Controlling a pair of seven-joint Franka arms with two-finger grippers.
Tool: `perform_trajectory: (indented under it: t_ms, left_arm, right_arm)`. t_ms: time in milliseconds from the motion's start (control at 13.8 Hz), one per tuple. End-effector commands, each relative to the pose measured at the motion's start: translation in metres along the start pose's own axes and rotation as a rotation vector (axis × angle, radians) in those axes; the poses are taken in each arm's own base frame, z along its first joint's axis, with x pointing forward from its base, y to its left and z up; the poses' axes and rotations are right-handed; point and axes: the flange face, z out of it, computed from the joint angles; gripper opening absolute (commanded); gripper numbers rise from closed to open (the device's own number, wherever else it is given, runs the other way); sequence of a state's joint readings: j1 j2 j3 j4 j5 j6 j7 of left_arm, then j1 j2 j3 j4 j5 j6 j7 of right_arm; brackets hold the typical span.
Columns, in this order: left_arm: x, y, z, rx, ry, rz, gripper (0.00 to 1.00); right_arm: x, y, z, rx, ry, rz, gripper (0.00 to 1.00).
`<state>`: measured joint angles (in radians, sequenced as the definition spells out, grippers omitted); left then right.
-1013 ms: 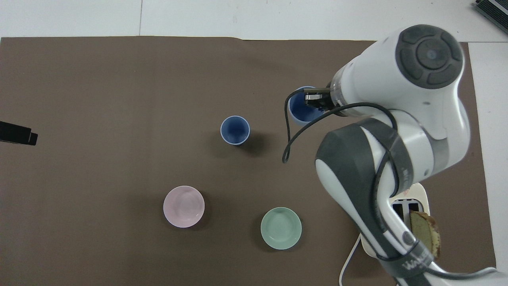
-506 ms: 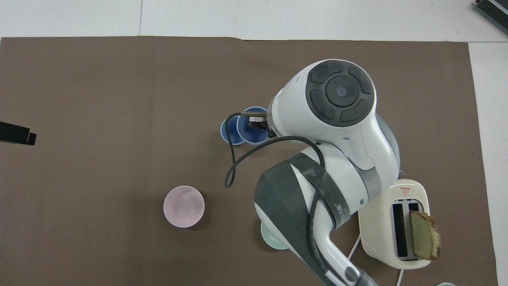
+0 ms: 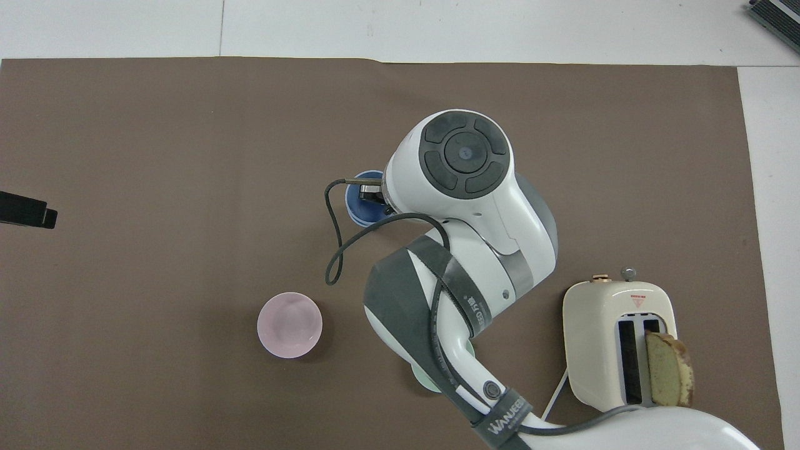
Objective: Stack blue cups with both arms
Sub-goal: 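Carry the held blue cup with the right gripper over the placed cup, then lower the held cup into the placed blue cup and open the right gripper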
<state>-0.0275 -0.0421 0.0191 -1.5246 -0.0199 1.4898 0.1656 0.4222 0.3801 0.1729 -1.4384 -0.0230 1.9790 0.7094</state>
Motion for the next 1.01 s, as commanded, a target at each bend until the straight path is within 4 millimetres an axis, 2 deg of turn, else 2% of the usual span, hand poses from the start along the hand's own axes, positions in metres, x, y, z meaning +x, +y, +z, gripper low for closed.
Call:
perform_trajectory:
  t_ms: [0,796,940]
  left_arm:
    - [-0.006,-0.001,-0.005,0.005,-0.007,0.001,1.00]
    - [-0.006,-0.001,-0.005,0.005,-0.007,0.001,1.00]
    - [-0.006,-0.002,-0.005,0.005,-0.007,-0.001,1.00]
  right_arm:
    - [0.007,-0.008,0.009,0.014,0.023,0.007,0.00]
    - [0.010,-0.012,0.032,0.032,0.057,-0.006,0.00]
    - [0.003,-0.009,0.050,0.013,0.035,-0.020,0.00]
